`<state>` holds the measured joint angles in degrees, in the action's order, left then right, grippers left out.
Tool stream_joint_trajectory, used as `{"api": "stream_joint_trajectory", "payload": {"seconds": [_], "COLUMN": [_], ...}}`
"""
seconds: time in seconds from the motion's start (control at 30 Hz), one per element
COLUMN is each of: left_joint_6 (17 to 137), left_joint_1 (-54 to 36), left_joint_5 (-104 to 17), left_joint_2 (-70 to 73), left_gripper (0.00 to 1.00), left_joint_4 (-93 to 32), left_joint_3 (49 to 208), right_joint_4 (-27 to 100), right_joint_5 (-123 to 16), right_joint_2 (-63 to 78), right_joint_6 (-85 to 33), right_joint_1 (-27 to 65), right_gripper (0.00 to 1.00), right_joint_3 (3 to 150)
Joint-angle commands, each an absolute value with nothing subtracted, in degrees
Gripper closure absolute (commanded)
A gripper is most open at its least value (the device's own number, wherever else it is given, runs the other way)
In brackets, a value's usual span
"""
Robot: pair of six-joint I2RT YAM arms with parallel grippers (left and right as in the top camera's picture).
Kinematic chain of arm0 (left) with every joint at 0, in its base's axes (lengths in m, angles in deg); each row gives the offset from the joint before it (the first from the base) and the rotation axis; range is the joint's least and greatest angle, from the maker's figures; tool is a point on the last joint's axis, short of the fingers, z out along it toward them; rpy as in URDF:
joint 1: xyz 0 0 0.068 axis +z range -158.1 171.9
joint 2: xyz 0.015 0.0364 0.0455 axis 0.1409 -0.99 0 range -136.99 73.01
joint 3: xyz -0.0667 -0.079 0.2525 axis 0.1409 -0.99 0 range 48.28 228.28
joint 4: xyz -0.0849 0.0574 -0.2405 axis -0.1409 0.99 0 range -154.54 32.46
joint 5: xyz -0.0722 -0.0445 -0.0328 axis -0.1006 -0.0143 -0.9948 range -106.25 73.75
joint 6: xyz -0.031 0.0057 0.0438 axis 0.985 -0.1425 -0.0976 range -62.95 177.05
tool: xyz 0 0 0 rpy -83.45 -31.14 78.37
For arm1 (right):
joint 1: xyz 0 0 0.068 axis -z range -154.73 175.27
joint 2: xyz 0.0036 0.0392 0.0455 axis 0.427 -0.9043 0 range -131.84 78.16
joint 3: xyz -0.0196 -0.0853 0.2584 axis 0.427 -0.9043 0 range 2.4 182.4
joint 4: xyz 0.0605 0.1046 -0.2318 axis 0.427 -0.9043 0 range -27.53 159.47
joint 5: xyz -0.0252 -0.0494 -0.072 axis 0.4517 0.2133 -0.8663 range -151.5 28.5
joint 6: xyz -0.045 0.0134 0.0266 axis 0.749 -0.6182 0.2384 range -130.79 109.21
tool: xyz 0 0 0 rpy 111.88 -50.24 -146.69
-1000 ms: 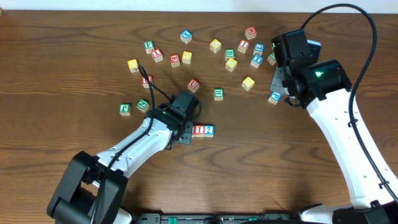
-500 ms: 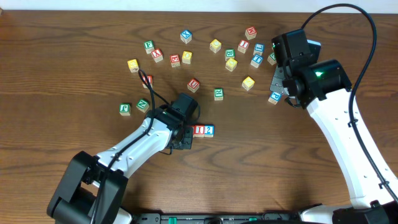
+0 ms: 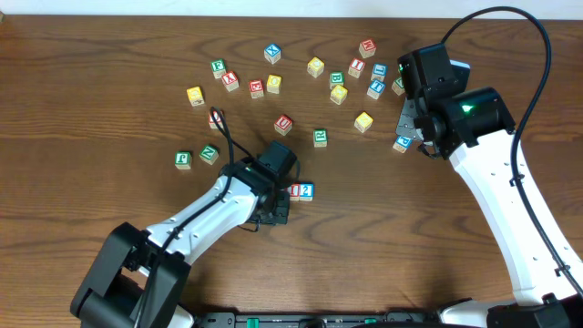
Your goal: Spell out AI2
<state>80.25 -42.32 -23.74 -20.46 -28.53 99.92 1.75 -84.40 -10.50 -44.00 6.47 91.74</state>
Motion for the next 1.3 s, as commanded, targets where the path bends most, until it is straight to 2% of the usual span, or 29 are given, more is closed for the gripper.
{"api": "stream_joint_trajectory", "payload": {"seconds": [0.0,0.23,1.27], "left_joint_6": [80.9,79.7,79.6], "left_joint_1": [-42.9,-43.0,-43.0], "left_joint_5": [-24.2,-24.2,-22.6], "left_joint_2": [-21.2,-21.2,-21.2], "left_gripper": [0.93,0.93,0.93], "left_joint_4": [-29.9,-33.6,-34.5], "left_joint_3": [99.2,99.2,99.2], "right_joint_4": [1.7,0.3,-0.1], "right_joint_5": [-84.9,-84.6,-84.7], "right_joint_2": [-11.0,-11.0,-11.0], "right_joint_6": [-43.3,-43.3,-43.3], "right_joint_1": [7.0,7.0,7.0], "right_gripper": [0.99,0.99,0.99], "right_joint_3": [92.5,92.5,92.5]}}
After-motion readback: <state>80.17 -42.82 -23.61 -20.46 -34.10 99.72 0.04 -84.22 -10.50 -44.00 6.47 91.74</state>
